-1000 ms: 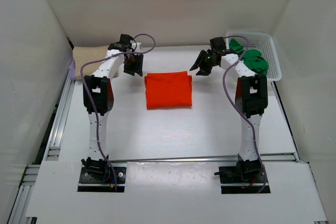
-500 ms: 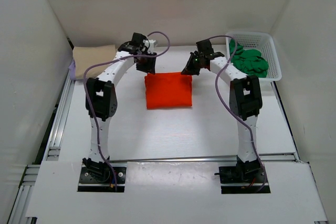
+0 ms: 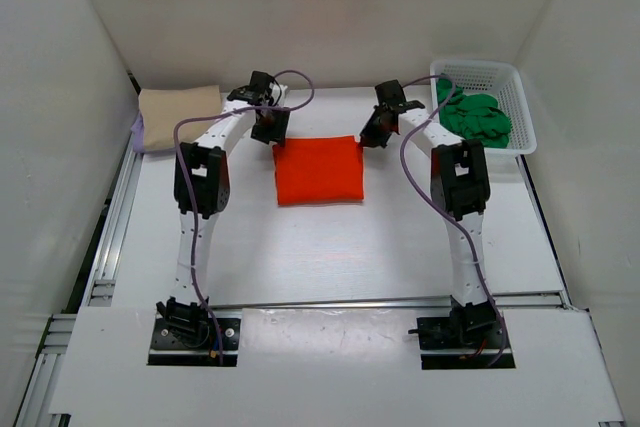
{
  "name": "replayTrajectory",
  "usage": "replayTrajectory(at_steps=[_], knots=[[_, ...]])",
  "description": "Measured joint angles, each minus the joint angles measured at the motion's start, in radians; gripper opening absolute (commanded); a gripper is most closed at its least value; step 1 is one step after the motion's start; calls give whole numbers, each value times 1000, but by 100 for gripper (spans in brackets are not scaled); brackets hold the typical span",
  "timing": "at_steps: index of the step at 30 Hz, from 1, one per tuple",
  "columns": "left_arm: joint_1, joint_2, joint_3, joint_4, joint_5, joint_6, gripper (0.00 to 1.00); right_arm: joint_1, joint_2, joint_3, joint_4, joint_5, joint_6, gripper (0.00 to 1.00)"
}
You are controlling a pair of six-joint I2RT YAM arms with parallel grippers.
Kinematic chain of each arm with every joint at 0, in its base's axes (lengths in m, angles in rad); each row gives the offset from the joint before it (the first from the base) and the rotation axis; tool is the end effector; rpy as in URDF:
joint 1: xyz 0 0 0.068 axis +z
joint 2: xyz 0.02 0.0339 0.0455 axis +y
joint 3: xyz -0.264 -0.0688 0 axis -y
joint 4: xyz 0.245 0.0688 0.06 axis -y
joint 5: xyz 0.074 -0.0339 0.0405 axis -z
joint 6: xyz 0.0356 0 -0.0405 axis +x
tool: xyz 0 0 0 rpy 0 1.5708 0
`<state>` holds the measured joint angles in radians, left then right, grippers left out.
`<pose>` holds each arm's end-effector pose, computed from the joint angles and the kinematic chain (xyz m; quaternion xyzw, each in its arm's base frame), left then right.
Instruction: Fold and stack the t-shirts
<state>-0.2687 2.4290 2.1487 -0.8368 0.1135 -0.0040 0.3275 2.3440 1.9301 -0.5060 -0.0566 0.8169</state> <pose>0.5000 -0.1419 0.1777 0.1410 0.9626 -0.0853 0.2149 0.4910 0.1689 0.1717 0.2207 0.9211 0.1956 0.2542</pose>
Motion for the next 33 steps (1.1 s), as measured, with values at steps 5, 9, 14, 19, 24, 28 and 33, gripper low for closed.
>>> replayTrajectory(at_steps=[5,9,14,19,24,28,33], knots=[[-2,-62,-18,11,-31,4,79,0,-24,-5,-29,-11,-32,10],[-2,-214,-145,14,-38,4,89,0,-146,-92,-51,-43,-71,22],[0,-374,-328,30,68,4,86,9,-306,-228,-73,-108,-126,28],[0,-336,-444,24,156,4,85,17,-313,-319,-92,-164,-153,45],[0,-274,-485,0,223,1,86,26,-286,-375,-103,-192,-169,46],[3,-261,-478,2,299,0,88,26,-273,-412,-96,-209,-169,43],[6,-181,-399,-2,450,-10,66,26,-273,-471,-78,-227,-158,42]])
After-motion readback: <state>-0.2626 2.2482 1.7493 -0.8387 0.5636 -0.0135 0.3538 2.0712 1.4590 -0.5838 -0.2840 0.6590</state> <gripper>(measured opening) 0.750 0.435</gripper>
